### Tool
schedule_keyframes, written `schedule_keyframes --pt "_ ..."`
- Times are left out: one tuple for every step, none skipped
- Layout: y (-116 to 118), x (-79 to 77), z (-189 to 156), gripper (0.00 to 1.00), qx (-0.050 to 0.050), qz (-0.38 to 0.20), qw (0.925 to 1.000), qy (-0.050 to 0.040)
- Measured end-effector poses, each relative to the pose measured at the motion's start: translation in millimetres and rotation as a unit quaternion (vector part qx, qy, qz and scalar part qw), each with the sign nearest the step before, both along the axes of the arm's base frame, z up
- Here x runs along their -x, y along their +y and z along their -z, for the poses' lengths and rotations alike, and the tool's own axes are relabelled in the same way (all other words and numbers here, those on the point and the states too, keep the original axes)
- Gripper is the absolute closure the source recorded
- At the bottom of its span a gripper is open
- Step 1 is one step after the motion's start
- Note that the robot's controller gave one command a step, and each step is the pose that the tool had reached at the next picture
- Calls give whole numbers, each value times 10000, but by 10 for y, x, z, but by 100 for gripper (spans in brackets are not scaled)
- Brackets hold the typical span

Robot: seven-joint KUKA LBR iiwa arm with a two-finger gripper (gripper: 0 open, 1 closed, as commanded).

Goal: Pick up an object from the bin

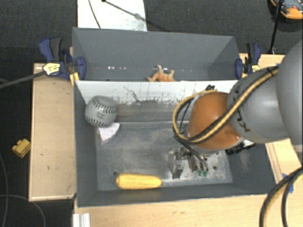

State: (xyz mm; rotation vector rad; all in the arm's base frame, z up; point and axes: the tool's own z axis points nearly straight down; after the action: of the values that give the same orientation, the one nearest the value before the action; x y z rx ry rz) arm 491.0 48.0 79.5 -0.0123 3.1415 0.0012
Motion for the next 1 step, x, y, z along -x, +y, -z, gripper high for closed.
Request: schedule_keyframes --pt "0 0 0 100 0 6 10000 0"
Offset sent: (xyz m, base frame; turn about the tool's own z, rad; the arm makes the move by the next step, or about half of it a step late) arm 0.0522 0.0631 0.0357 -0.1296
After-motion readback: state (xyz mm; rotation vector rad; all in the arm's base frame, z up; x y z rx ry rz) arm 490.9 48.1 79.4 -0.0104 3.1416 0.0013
